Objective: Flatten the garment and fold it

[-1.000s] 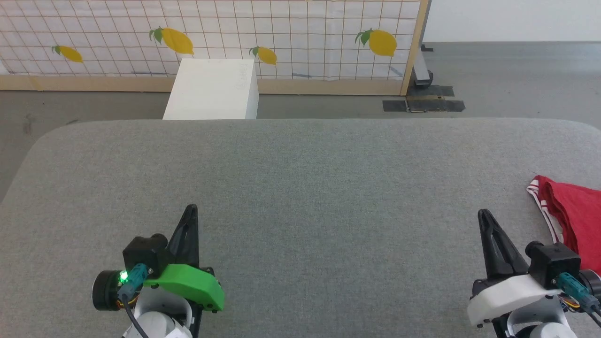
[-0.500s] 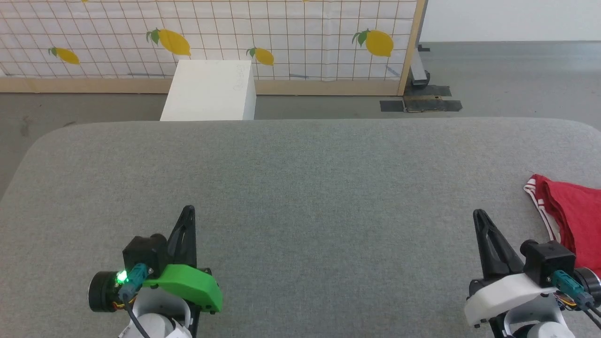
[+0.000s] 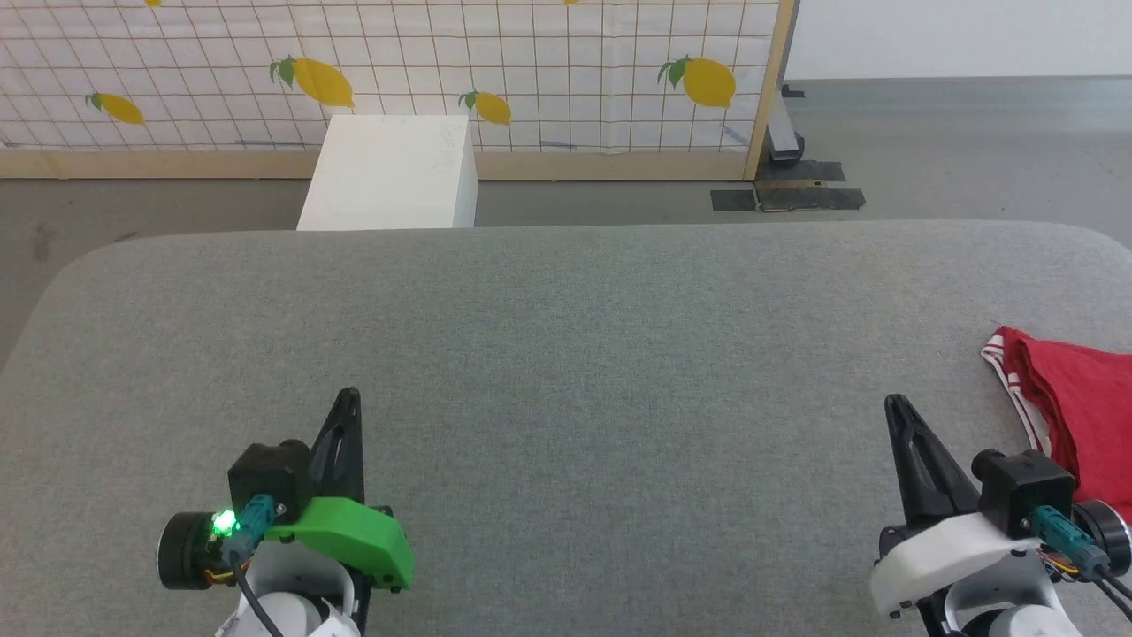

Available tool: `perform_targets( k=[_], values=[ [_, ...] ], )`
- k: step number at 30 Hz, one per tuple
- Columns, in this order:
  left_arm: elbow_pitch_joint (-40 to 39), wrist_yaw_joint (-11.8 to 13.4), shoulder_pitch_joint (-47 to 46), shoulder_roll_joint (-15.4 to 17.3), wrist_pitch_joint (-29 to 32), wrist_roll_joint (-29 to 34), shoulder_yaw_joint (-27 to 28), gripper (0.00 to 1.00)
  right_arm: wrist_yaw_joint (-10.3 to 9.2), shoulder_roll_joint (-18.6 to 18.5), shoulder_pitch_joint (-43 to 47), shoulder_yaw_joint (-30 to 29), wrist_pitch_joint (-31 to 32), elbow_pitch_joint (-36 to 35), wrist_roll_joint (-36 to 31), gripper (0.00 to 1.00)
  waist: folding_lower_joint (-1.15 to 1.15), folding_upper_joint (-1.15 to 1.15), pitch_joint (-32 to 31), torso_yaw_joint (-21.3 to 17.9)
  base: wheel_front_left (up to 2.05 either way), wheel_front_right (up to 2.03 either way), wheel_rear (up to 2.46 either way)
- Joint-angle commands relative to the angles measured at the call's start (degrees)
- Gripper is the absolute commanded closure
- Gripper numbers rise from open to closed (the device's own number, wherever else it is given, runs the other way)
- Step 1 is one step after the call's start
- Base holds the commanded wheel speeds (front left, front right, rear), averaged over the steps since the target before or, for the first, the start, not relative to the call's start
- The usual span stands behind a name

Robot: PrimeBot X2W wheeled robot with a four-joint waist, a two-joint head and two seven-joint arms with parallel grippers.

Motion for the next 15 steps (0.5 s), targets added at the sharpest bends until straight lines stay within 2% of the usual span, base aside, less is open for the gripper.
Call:
perform_targets(
  k=[1, 15],
  values=[
    [-0.5, 0.35, 1.2, -0.18, 0.34, 0.65, 0.27, 1.0, -0.07, 0.08, -0.71, 0.23, 0.34, -0.49, -0.59, 1.0, 0.0, 0.0, -0.01, -0.04, 0.0, 0.0, 0.0],
    [-2.13, 0.85, 1.89, -0.21, 1.96, 2.05, 0.76, 1.0, -0.08, 0.09, -0.83, 0.8, 1.51, -1.02, -1.1, 1.0, 0.0, 0.0, -0.09, -0.44, 0.0, 0.0, 0.0]
  ],
)
